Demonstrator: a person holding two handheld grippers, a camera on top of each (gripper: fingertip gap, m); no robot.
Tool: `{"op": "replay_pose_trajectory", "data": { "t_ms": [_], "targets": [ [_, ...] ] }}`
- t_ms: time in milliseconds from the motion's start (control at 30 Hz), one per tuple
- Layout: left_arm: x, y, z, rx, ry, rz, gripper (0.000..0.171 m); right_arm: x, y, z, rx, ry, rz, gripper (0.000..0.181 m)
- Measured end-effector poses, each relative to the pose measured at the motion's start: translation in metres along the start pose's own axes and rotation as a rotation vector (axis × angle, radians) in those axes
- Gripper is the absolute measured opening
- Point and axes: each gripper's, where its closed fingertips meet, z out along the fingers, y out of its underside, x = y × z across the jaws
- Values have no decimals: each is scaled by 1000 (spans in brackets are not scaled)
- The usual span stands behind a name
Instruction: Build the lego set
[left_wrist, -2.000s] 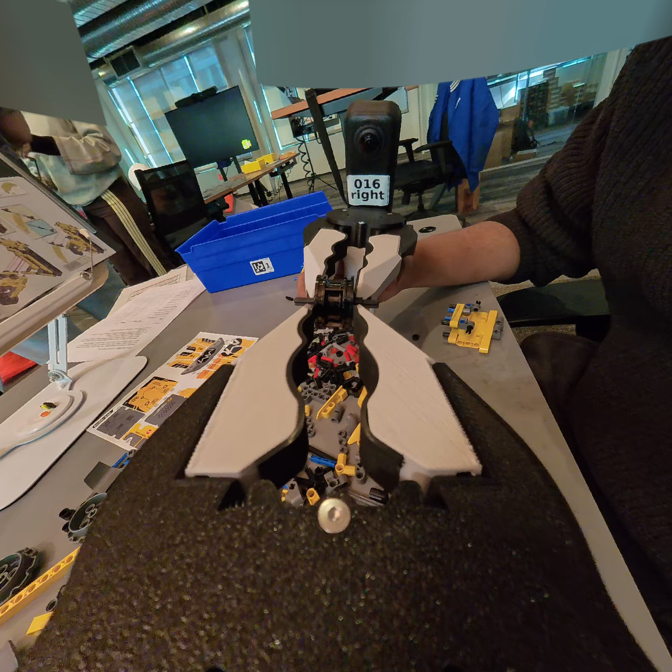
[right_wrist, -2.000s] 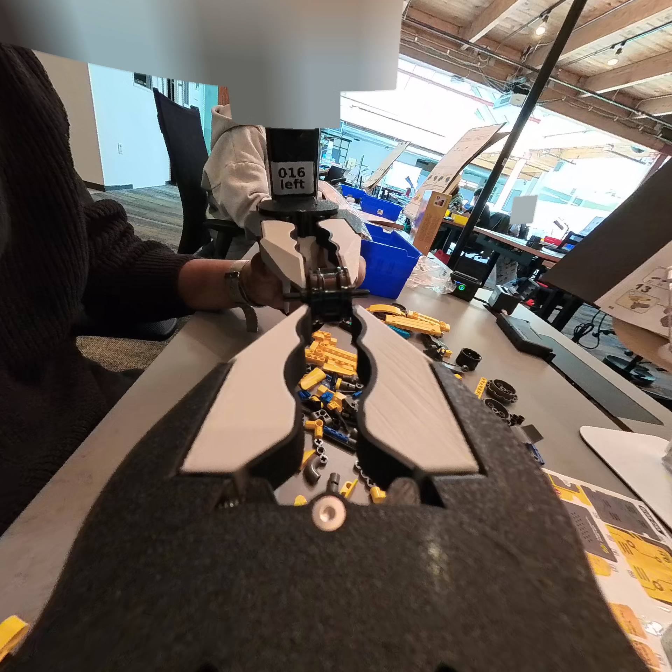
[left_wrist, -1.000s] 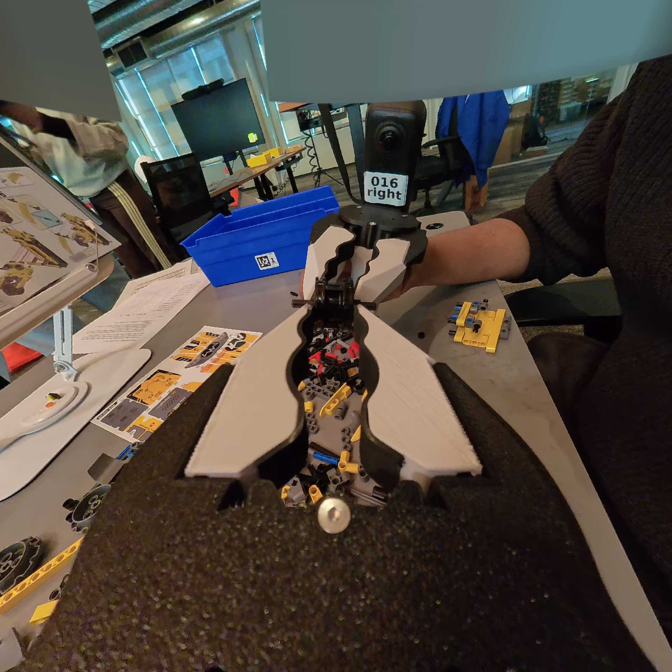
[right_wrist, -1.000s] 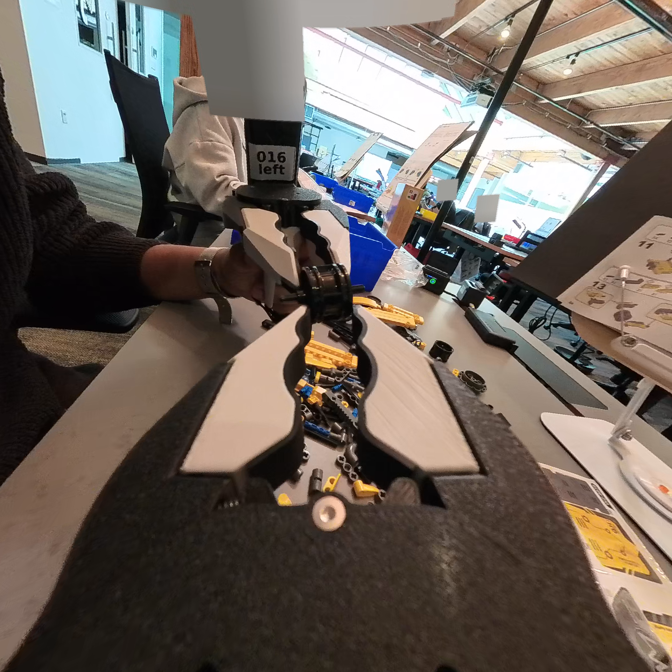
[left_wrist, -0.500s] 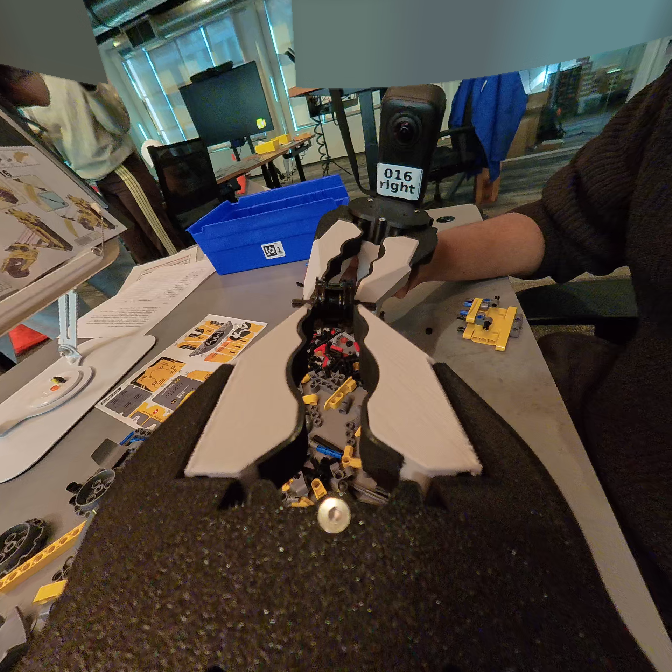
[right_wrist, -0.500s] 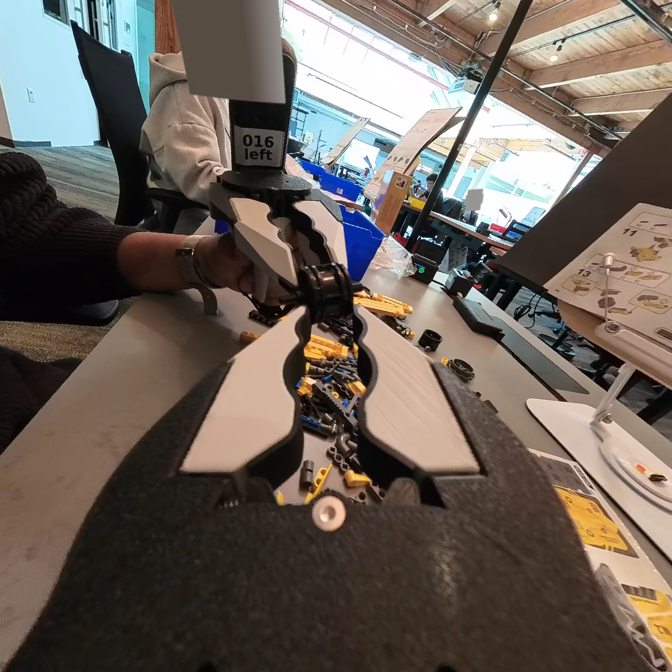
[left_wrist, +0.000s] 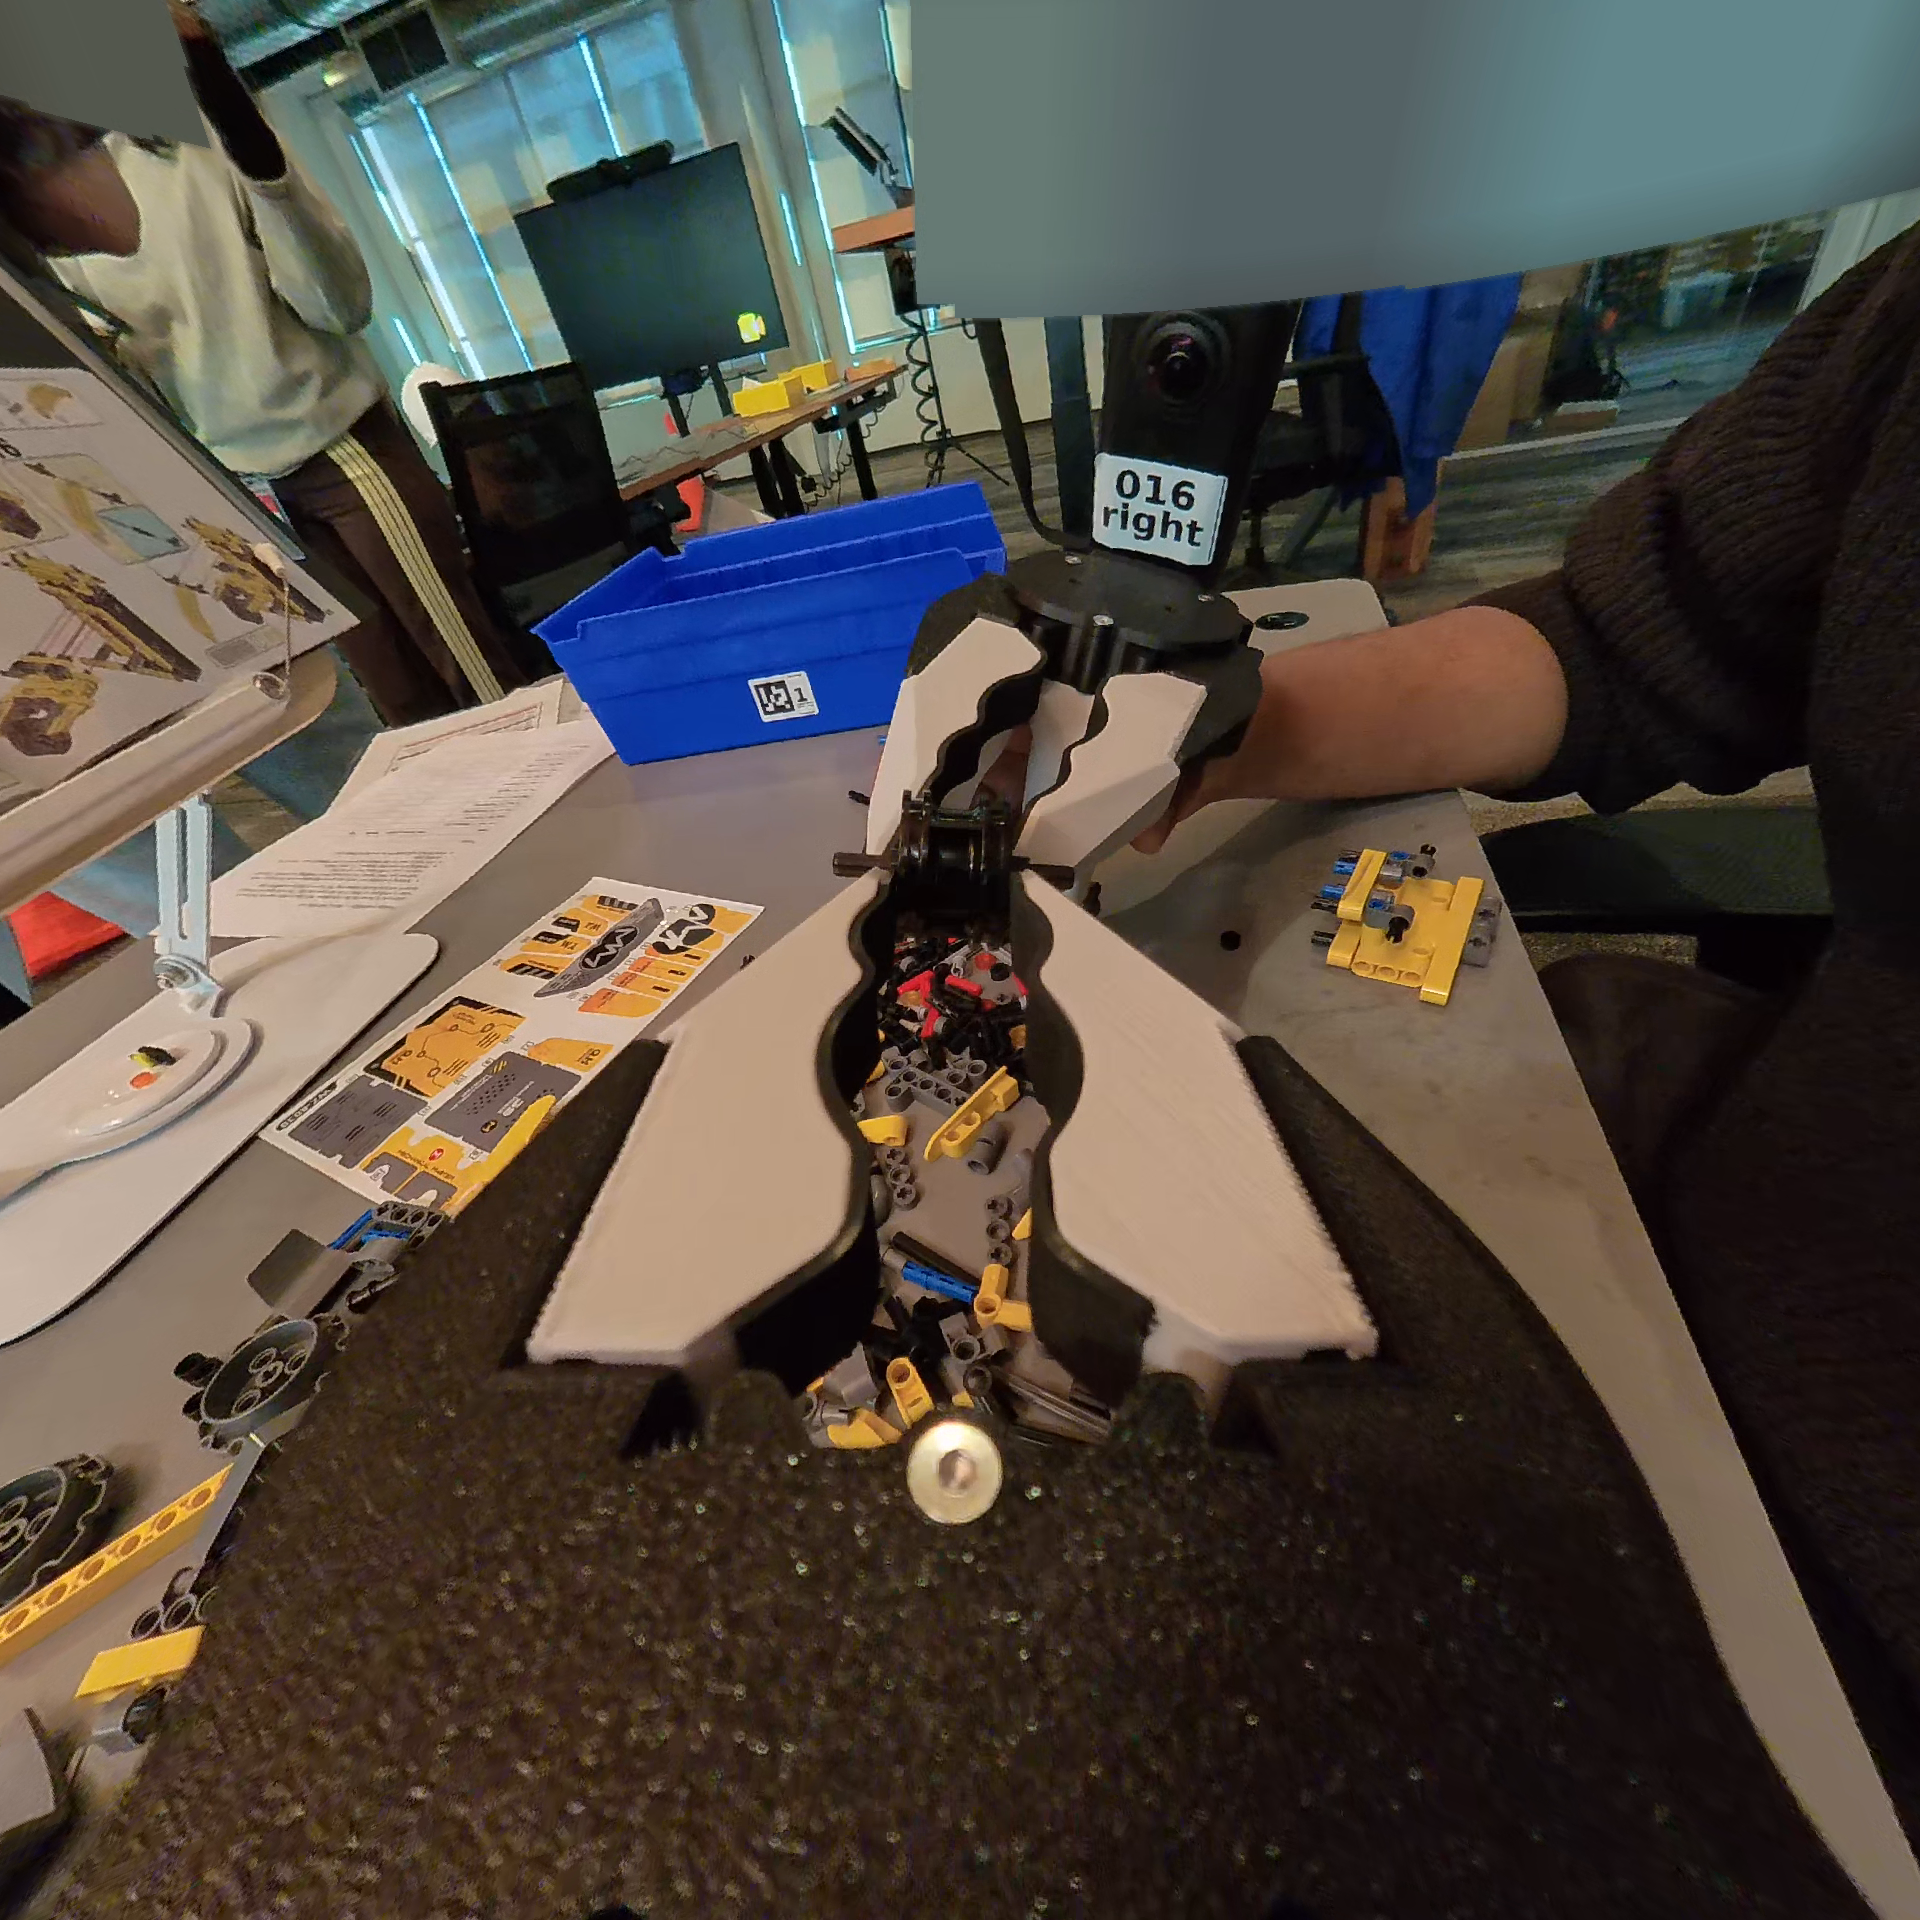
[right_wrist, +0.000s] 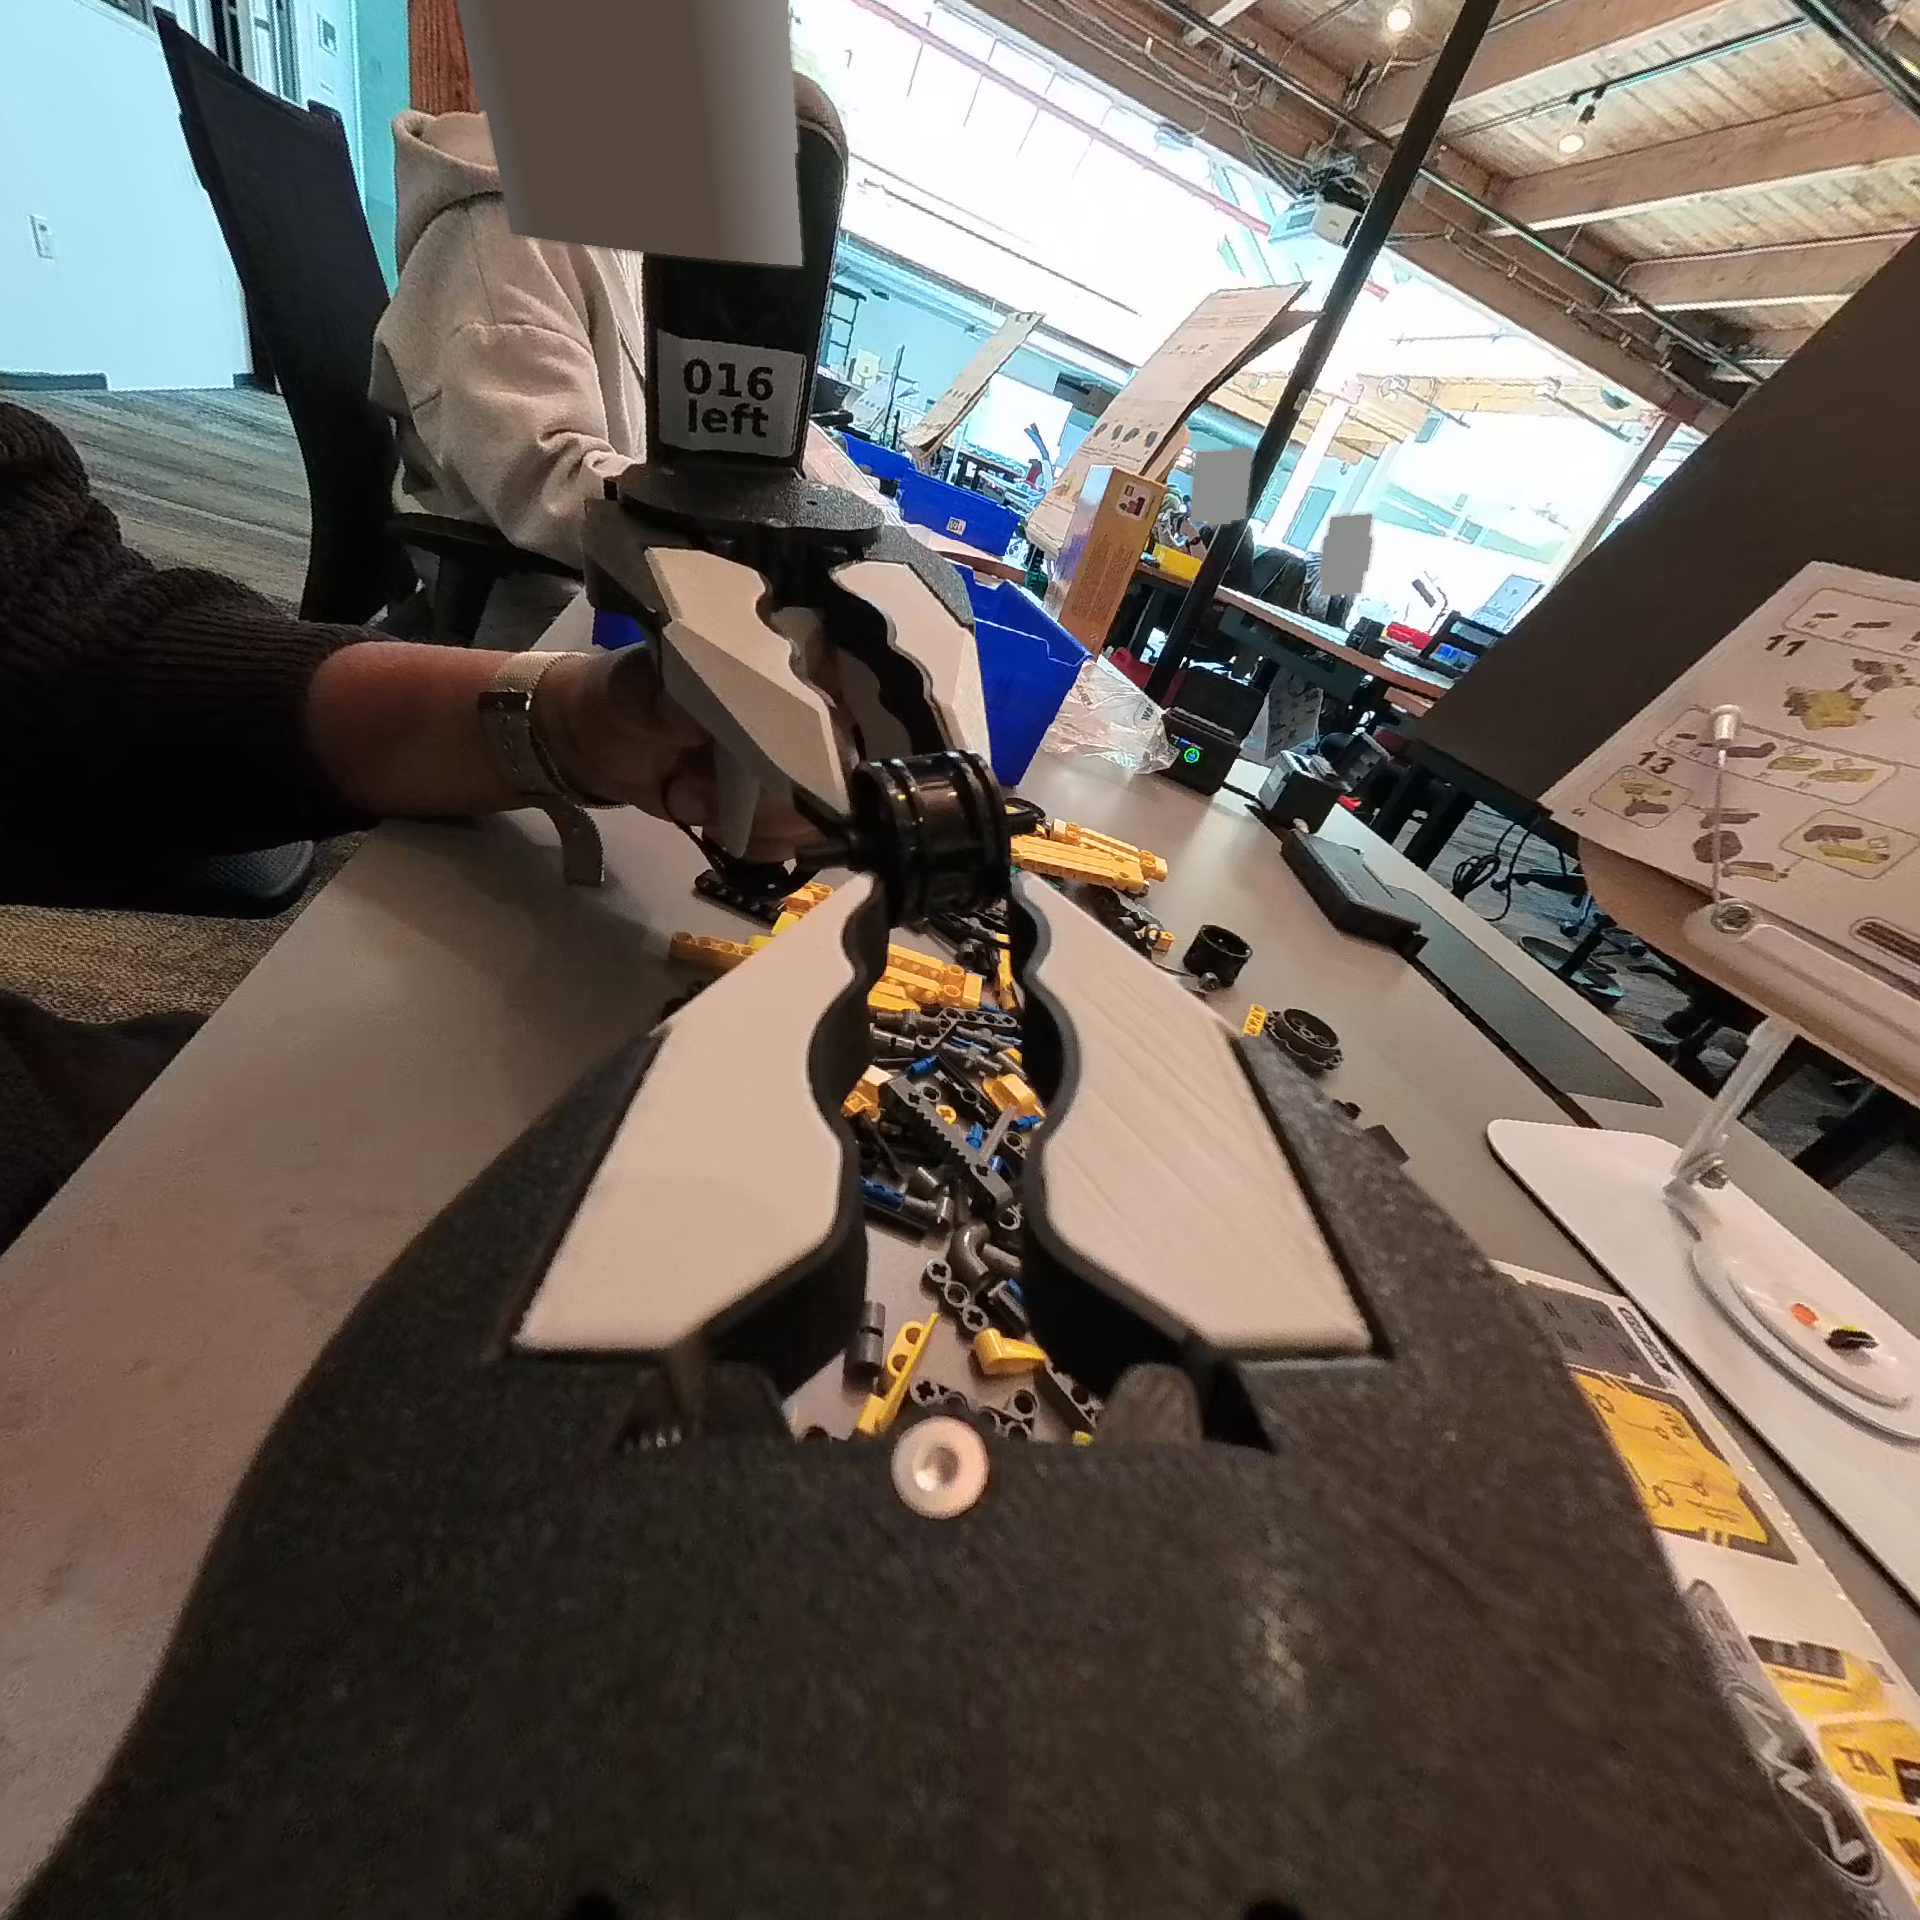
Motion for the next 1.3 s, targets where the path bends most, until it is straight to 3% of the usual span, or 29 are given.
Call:
{"op": "replay_pose_trajectory", "data": {
  "t_ms": [1300],
  "targets": [
    [-5,8,2,-33,-3,-45,21,4,7,1,-37,18,-14,22]
  ]
}}
